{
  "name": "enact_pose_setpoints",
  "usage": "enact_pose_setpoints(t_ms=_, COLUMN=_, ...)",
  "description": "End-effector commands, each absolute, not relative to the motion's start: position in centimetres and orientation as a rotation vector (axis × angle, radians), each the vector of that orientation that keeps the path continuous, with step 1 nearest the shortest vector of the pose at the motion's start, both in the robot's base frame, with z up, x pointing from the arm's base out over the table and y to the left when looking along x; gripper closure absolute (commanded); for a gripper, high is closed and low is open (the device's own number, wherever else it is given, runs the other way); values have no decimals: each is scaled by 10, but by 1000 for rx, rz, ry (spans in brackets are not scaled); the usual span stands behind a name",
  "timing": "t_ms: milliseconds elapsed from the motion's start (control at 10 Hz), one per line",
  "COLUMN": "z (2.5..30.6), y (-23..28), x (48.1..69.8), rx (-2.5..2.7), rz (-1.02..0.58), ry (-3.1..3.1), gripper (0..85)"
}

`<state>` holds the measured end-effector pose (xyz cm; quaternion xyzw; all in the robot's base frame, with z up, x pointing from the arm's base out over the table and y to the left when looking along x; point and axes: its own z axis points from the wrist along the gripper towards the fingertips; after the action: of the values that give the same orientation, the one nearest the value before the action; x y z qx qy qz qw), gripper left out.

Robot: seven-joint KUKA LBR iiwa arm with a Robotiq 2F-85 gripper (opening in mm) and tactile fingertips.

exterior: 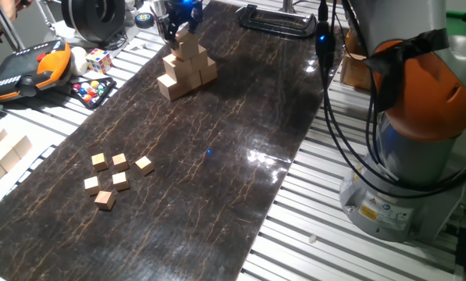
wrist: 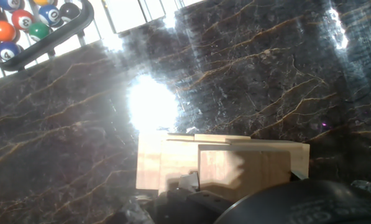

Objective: Stack the blocks into a pyramid shape

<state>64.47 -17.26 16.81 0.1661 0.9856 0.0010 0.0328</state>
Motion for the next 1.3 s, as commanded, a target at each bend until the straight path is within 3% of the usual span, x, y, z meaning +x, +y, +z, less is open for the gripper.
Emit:
enact_pose_setpoints(t_ms=0, z=168, y=-173, x=645, rx=515, rz=3, ry=3033, gripper=327)
enact_pose_setpoints(t_ms=100, z=167, y=-173, x=645, rx=518, rz=3, ry=3032, gripper=293)
enact_pose_setpoints(t_ms=300, z=166, y=-173, x=645, rx=528, rz=7, ry=3025, gripper=140)
enact_pose_setpoints(t_ms=600, z=167, y=-174, x=645, rx=507, rz=4, ry=3028, gripper=150)
enact_pose_setpoints(t_ms=1000, z=180, y=-173, x=643, rx=488, rz=-32, ry=3022, gripper=3)
enact_pose_setpoints(t_ms=1200, z=199, y=-172, x=642, rx=513, rz=-67, ry=3018, gripper=0)
